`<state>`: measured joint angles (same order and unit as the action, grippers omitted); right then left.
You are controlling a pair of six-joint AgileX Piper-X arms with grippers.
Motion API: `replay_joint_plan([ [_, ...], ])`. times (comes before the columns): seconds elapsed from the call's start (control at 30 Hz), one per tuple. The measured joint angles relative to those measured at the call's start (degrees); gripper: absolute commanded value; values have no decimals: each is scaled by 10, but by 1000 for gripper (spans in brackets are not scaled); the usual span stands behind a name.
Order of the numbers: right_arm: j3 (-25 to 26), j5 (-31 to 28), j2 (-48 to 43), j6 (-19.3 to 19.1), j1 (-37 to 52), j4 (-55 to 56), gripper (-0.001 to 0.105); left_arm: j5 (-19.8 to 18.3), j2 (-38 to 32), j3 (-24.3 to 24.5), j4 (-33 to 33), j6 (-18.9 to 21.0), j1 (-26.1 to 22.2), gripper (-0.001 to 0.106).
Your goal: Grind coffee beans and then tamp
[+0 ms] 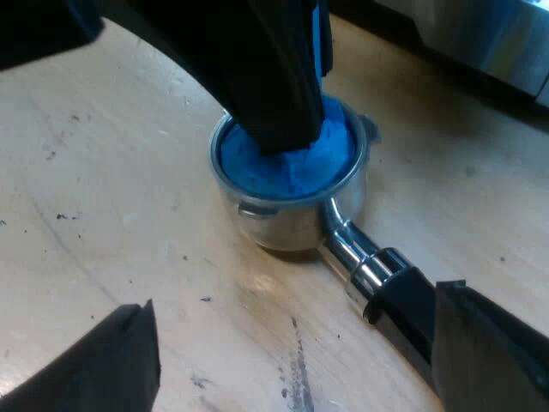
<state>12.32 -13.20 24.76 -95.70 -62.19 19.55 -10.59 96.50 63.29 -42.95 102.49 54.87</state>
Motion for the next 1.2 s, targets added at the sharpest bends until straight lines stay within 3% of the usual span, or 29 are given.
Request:
replay_joint_plan([
  [0.27, 0, 0, 0, 0, 0, 0, 67, 25, -19, -48, 40, 0, 27, 0],
  [0.37, 0, 1, 0, 0, 0, 0, 67, 46, -22, -52, 43, 0, 46, 0],
  [0.53, 0, 1, 0, 0, 0, 0, 67, 49, -21, -52, 48, 0, 62, 0],
  [1.0, 0, 24, 0, 0, 0, 0, 67, 55, -21, -52, 49, 4, 64, 0],
  [1.2, 0, 31, 0, 0, 0, 0, 67, 44, -21, -51, 40, 7, 41, 0],
])
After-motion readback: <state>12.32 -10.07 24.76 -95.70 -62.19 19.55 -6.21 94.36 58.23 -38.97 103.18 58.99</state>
